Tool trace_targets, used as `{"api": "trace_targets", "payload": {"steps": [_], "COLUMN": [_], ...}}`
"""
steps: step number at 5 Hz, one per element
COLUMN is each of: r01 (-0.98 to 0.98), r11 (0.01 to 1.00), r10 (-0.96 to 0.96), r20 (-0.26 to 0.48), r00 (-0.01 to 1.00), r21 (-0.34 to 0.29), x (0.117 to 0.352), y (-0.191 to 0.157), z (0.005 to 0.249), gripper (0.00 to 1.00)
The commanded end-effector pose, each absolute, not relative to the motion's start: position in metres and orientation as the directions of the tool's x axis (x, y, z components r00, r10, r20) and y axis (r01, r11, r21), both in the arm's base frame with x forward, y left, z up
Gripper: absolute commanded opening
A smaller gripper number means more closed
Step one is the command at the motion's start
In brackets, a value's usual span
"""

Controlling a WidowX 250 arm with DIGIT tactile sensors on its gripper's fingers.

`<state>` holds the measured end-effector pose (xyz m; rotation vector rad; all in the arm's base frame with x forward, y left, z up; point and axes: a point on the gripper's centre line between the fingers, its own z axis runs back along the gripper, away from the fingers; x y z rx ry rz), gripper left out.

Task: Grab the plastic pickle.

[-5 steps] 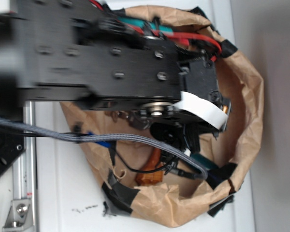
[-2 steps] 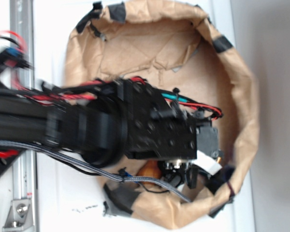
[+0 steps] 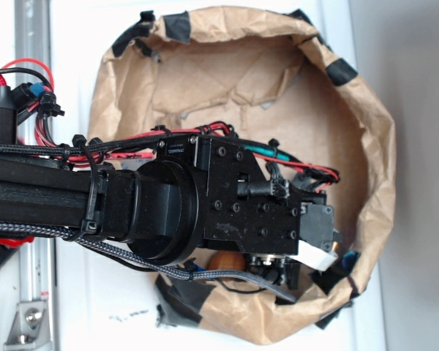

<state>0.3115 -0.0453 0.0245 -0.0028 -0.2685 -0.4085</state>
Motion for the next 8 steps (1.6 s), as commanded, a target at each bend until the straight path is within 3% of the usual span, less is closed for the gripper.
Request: {"api": "trace_targets", "payload": {"steps": [1, 2, 3, 4, 5, 6, 8], "r01": [0.289, 0.067, -0.158, -0.255, -0.278, -0.275, -0.269], "r11": [0.955, 0.994, 0.976, 0.955, 0.948, 0.953, 0.96], "r10": [-0.293, -0.094, 0.12, 0.206, 0.231, 0.226, 0.237], "r20": [0.407, 0.359, 0.232, 0.275, 0.263, 0.3, 0.277], "r00": [0.865, 0.929, 0.965, 0.939, 0.937, 0.927, 0.931], "r21": [0.072, 0.086, 0.152, 0.153, 0.154, 0.131, 0.083], "x": [0.305, 0.291, 0.275, 0.259, 0.254, 0.252, 0.256], "y": [-0.03, -0.003, 0.003, 0.001, 0.001, -0.002, 0.004], "z": [0.106, 0.156, 0.18, 0.2, 0.201, 0.199, 0.191], "gripper": [0.0, 0.0, 0.0, 0.0, 0.0, 0.0, 0.0]}}
